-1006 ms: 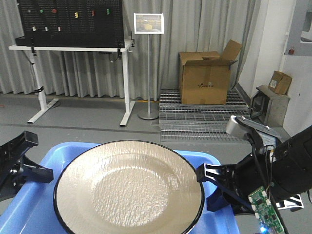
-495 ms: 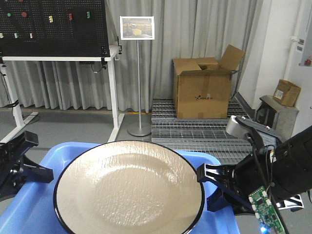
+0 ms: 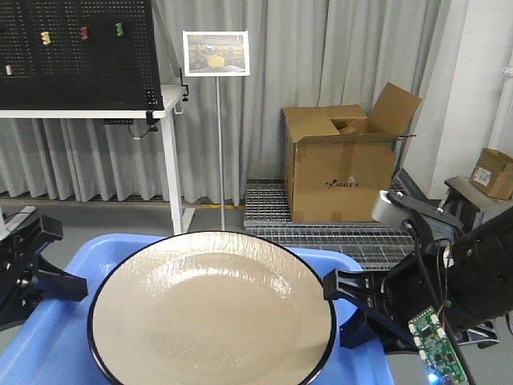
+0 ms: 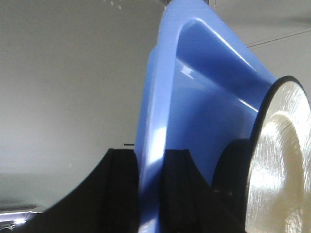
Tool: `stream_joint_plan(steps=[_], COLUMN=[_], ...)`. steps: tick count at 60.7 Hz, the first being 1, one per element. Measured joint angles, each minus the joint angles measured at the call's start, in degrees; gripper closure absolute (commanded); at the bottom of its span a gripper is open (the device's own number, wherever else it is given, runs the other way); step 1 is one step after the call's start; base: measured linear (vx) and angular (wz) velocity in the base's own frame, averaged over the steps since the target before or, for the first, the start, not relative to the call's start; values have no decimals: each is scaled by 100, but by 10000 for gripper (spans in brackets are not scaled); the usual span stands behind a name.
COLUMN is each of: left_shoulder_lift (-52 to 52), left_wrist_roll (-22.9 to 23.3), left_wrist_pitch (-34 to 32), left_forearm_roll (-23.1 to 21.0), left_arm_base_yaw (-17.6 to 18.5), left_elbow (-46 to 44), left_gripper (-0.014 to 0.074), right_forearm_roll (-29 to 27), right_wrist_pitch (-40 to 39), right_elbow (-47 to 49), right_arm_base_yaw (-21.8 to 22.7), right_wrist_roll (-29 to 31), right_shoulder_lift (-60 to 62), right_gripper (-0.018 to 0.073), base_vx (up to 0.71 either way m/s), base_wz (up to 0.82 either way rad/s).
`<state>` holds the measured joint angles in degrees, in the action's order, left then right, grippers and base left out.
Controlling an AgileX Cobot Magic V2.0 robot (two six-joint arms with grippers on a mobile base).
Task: Place disk in tray to left cabinet
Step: 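Hold the tray while the base drives to the open white cabinet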
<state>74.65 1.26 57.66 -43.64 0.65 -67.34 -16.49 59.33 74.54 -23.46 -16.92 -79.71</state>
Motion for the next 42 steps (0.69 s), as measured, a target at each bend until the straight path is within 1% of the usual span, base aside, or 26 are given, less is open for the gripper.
stream_joint_plan(steps=[42], left_shoulder_lift=[0], left_wrist_roll=[0], left_wrist_pitch=[0], left_forearm_roll=[0], left_arm_base_yaw=[0], left_elbow=[0], left_gripper=[596], right_forearm_roll=[0], right_wrist_pitch=[0], right_elbow=[0], right_arm_base_yaw=[0], right_wrist_roll=[0], right_shoulder_lift=[0], right_gripper=[564], base_vx=[56], base_wz=[-7])
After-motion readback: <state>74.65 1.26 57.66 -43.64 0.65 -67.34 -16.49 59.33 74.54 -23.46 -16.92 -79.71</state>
